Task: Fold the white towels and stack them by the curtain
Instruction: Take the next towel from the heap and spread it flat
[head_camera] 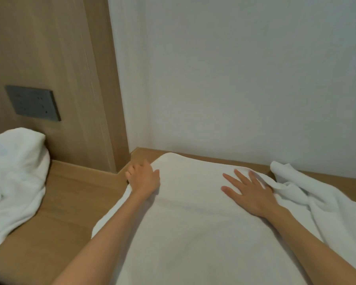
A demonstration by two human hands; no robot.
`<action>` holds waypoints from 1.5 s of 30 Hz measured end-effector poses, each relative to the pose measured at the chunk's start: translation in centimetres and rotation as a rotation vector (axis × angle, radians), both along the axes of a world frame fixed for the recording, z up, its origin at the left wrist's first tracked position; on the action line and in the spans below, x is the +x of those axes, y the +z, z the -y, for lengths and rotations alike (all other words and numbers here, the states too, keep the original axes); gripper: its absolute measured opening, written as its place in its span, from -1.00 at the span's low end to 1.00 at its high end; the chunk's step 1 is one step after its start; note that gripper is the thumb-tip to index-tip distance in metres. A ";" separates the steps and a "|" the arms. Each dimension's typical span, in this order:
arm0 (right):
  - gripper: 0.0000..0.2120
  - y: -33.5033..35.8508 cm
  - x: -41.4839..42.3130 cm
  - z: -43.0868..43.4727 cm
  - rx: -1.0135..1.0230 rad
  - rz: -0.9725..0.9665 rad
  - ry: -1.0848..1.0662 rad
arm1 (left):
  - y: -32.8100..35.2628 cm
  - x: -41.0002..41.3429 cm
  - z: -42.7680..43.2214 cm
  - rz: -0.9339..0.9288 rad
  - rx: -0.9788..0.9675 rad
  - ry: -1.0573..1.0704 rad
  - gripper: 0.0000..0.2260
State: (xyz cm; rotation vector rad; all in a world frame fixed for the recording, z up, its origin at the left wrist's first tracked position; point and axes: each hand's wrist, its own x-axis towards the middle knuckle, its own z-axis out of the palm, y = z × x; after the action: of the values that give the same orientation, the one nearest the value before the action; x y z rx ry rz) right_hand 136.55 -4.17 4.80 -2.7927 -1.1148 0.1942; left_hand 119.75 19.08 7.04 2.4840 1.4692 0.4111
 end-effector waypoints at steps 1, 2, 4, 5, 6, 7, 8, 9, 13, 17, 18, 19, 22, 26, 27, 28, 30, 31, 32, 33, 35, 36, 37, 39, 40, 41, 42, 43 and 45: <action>-0.41 -0.1 0.0 0.1 0.006 0.002 -0.001 | 0.2 0.1 0.3 0.008 -0.027 0.018 -0.63; -0.43 -0.1 -0.1 0.2 0.013 0.004 -0.001 | 0.3 0.2 0.5 0.027 -0.045 0.029 -0.68; -0.43 0.0 -0.2 0.3 0.026 0.000 0.001 | 0.2 0.6 1.1 0.076 -0.037 0.035 -0.77; -0.42 0.1 -0.2 0.4 0.033 -0.002 0.003 | 0.0 0.7 1.5 0.112 -0.001 0.024 -0.79; -0.43 0.1 -0.2 0.4 0.039 -0.003 0.005 | -0.4 0.7 1.7 0.170 0.041 -0.003 -0.77; -0.43 0.1 -0.2 0.5 0.044 -0.005 0.007 | -0.8 0.6 1.9 0.245 0.073 -0.048 -0.71; -0.43 0.1 -0.2 0.5 0.047 -0.006 0.010 | -1.2 0.5 2.2 0.309 0.082 -0.112 -0.64; -0.42 0.1 -0.2 0.6 0.048 -0.008 0.012 | -1.6 0.4 2.4 0.333 0.083 -0.202 -0.61; -0.42 -0.1 0.1 0.5 0.042 -0.007 0.005 | -2.6 0.6 2.9 0.171 0.054 -0.486 -0.67; -0.42 -0.4 0.3 0.4 0.044 0.002 0.002 | -2.4 0.5 2.6 0.414 -0.033 -0.446 -0.77; -0.42 -0.5 0.3 0.4 0.045 0.003 0.001 | -2.3 0.6 2.5 0.499 -0.055 -0.410 -0.79; -0.42 -0.5 0.3 0.4 0.047 0.004 -0.001 | -2.2 0.6 2.4 0.573 -0.065 -0.384 -0.81; -0.42 -0.4 0.2 0.3 0.048 -0.008 -0.006 | -1.8 0.7 2.3 0.697 -0.044 -0.373 -0.80; -0.42 -0.4 0.3 0.2 0.036 -0.004 -0.007 | -1.0 0.9 0.6 0.736 0.118 -0.275 -0.81; -0.42 -0.4 0.4 0.2 0.037 -0.005 -0.008 | -0.6 0.9 -0.1 0.740 0.134 -0.238 -0.81; -0.41 -0.4 0.4 0.2 0.036 -0.004 -0.008 | -0.4 1.0 -1.0 0.734 0.134 -0.208 -0.81; -0.41 -0.5 0.4 0.2 0.027 0.006 -0.006 | -0.4 1.1 -2.6 0.651 0.119 -0.182 -0.77; -0.41 -0.5 0.4 0.2 0.025 0.010 -0.004 | -0.6 1.2 -3.4 0.574 0.106 -0.181 -0.75; -0.41 -0.4 0.4 0.2 0.025 0.011 -0.003 | -1.0 1.3 -3.9 0.485 0.096 -0.173 -0.74; -0.42 -0.4 0.4 0.1 0.025 0.013 -0.001 | -1.3 1.4 -4.3 0.398 0.099 -0.156 -0.73; -0.42 -0.3 0.4 0.1 0.021 0.019 0.002 | -1.4 1.5 -4.5 0.270 0.121 -0.139 -0.74; -0.42 -0.2 0.3 0.1 0.017 0.018 0.002 | -1.2 1.6 -4.5 0.228 0.122 -0.157 -0.74; -0.43 -0.2 0.2 0.1 0.016 0.015 0.001 | -0.9 1.5 -4.5 0.197 0.113 -0.186 -0.74; -0.44 -0.1 0.0 0.2 0.025 0.010 0.003 | -0.2 0.9 -4.4 0.169 0.062 -0.231 -0.72; -0.45 0.1 -0.1 0.2 0.033 0.008 0.005 | 0.1 0.2 -4.3 0.159 0.026 -0.237 -0.71; -0.46 0.3 -0.3 0.3 0.048 0.014 0.006 | 0.6 -0.6 -4.2 0.143 -0.013 -0.244 -0.69; -0.47 0.6 -0.5 0.3 0.069 0.033 0.007 | 0.9 -1.6 -4.1 0.119 -0.050 -0.255 -0.67; -0.49 0.8 -0.9 0.2 0.090 0.073 0.014 | 1.2 -2.7 -4.0 0.093 -0.086 -0.263 -0.64; -0.55 1.2 -2.0 -0.5 0.152 0.167 0.045 | 1.7 -5.3 -3.5 0.076 -0.158 -0.260 -0.56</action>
State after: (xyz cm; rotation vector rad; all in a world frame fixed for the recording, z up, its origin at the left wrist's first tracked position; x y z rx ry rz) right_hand 134.51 -3.72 6.01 -2.6907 -1.1740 -0.1173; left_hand 114.42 22.62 8.72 2.4593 1.0867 0.3231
